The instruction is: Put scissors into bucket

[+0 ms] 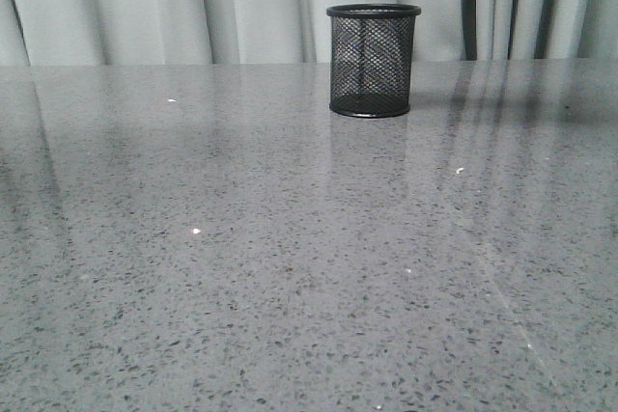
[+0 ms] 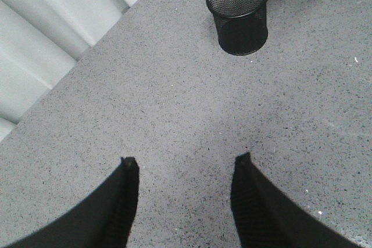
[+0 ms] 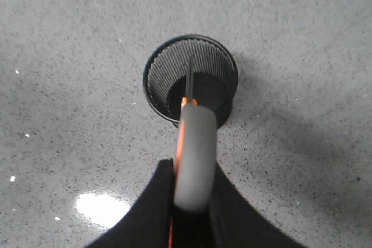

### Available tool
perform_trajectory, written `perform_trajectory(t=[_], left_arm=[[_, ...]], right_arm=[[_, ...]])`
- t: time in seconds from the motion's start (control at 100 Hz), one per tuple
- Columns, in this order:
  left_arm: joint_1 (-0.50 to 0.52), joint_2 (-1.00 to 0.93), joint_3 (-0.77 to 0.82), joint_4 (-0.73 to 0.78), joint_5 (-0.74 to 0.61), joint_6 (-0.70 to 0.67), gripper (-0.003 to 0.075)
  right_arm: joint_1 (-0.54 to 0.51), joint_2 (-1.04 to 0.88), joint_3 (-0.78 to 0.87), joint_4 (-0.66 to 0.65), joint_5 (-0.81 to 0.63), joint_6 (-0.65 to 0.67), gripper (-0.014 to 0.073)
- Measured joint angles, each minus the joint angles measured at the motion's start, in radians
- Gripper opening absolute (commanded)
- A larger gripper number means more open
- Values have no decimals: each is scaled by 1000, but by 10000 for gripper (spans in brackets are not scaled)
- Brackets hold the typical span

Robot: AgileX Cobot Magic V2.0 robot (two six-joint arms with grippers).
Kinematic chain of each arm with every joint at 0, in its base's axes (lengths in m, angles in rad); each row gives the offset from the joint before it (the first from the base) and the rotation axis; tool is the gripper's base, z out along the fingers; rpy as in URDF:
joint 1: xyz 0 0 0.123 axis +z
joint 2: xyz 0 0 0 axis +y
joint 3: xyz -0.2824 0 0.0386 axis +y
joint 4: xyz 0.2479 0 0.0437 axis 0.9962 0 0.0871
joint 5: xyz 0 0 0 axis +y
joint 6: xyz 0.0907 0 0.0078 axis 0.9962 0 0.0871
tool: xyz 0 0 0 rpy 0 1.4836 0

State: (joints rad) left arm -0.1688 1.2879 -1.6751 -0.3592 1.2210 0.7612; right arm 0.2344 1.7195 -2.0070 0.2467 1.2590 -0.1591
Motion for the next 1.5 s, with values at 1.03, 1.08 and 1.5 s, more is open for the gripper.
perform_trajectory(t=[1.03,1.08,1.5], left_arm=[[0,0,0,0,-30,0,335],[0,0,0,0,-32,0,335],[0,0,0,0,-43,0,221]], right_arm=[[2,126,-10,0,-59,-5,384],[2,124,-14,0,-59,-5,384],[2,-26,-58,0,-55,-5,-73]])
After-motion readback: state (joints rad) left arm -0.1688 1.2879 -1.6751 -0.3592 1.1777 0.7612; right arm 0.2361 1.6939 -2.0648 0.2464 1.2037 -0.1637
